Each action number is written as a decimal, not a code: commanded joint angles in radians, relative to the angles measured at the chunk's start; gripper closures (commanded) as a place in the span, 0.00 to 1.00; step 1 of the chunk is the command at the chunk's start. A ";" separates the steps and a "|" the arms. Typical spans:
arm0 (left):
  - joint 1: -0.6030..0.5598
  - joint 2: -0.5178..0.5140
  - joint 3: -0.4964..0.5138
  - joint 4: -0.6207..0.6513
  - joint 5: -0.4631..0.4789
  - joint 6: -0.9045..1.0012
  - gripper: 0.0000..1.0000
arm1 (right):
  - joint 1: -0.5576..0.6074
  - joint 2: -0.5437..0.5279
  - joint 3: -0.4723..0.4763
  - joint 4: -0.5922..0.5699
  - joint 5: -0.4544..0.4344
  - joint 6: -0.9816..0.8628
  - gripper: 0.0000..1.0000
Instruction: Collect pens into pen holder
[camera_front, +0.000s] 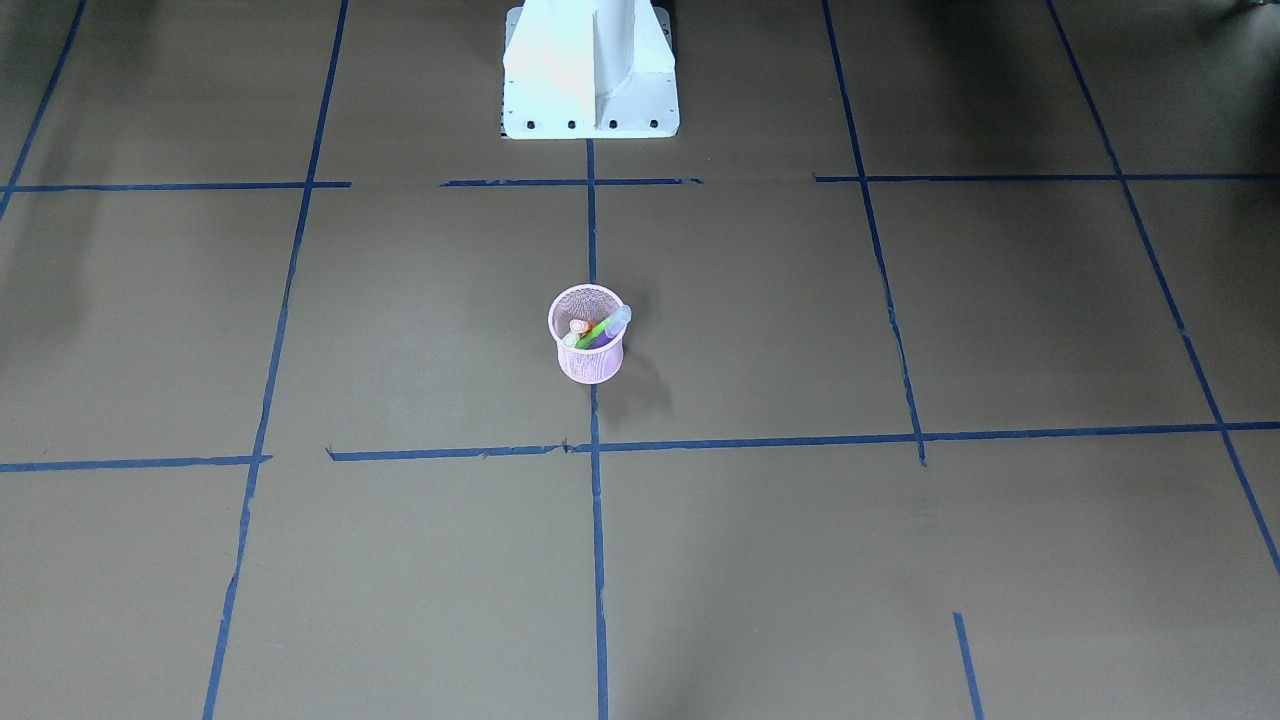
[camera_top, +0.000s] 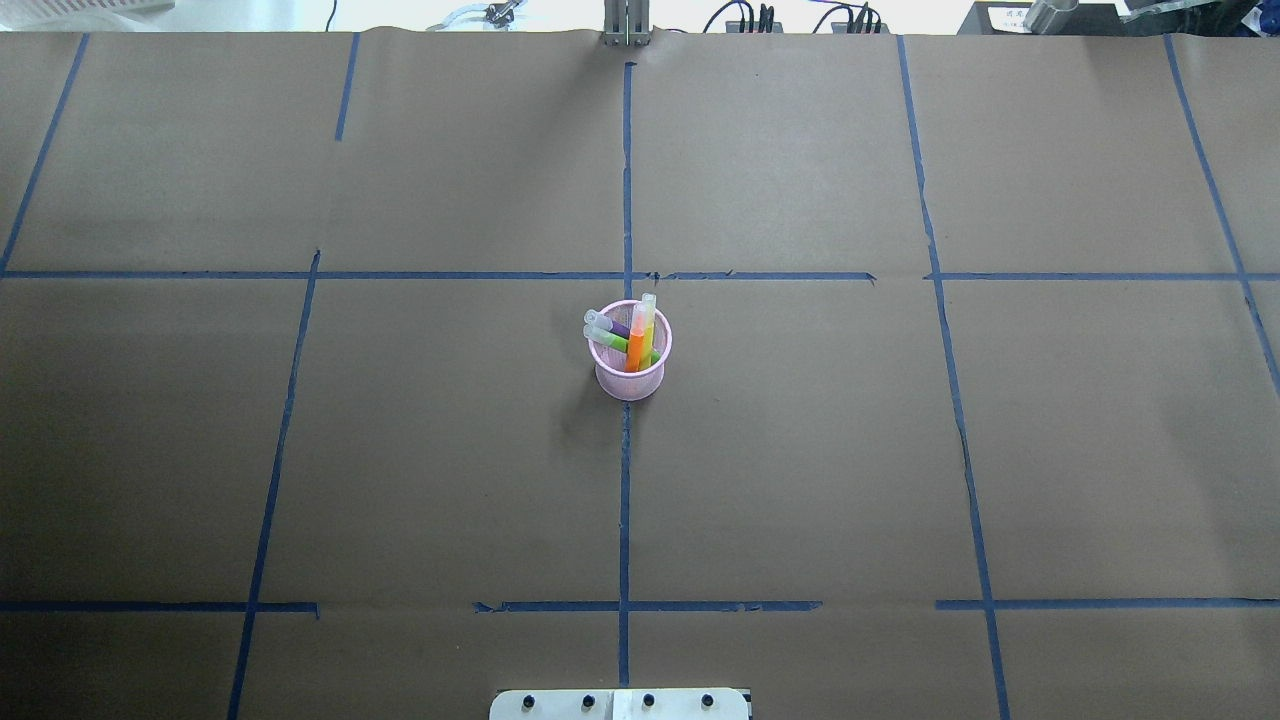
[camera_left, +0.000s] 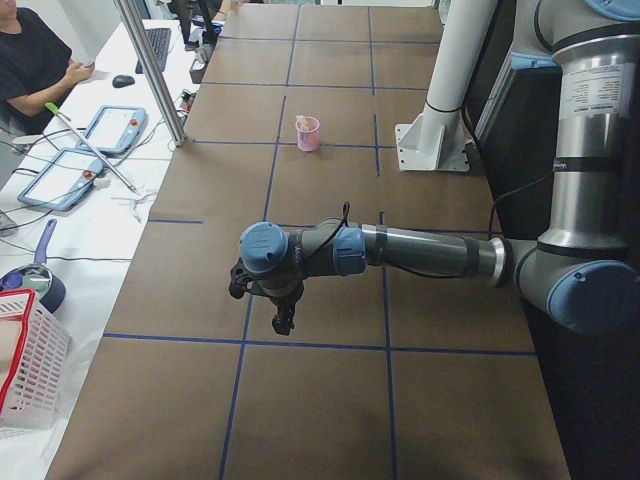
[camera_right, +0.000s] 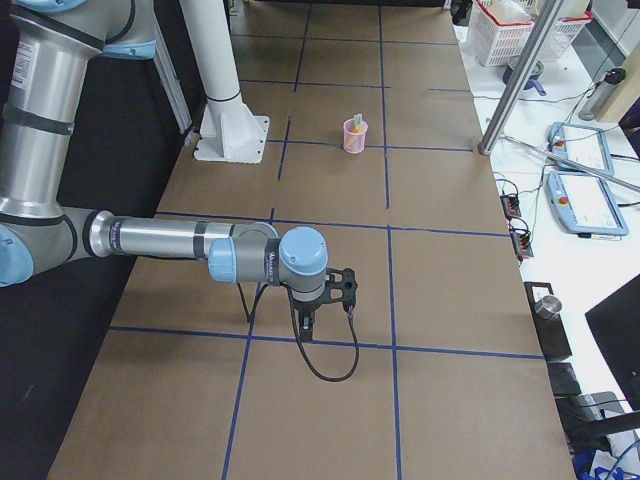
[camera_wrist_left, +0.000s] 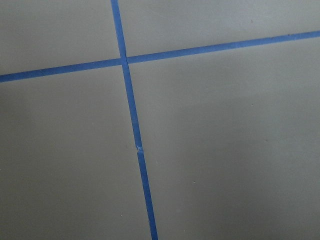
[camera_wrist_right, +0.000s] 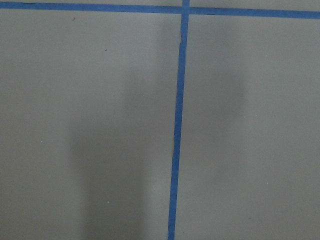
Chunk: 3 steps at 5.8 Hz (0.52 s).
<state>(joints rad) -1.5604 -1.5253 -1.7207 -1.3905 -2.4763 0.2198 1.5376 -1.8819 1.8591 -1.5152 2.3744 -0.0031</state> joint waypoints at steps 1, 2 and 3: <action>0.002 0.004 0.025 -0.039 -0.007 -0.002 0.00 | -0.002 -0.009 -0.003 0.006 -0.035 0.003 0.00; 0.000 -0.007 0.010 -0.071 -0.010 -0.005 0.00 | -0.002 -0.005 0.002 0.006 -0.023 0.014 0.00; 0.000 -0.007 -0.002 -0.070 -0.001 -0.013 0.00 | -0.002 -0.003 0.005 0.006 -0.032 0.012 0.00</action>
<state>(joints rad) -1.5598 -1.5301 -1.7129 -1.4536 -2.4826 0.2128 1.5355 -1.8867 1.8609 -1.5096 2.3473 0.0078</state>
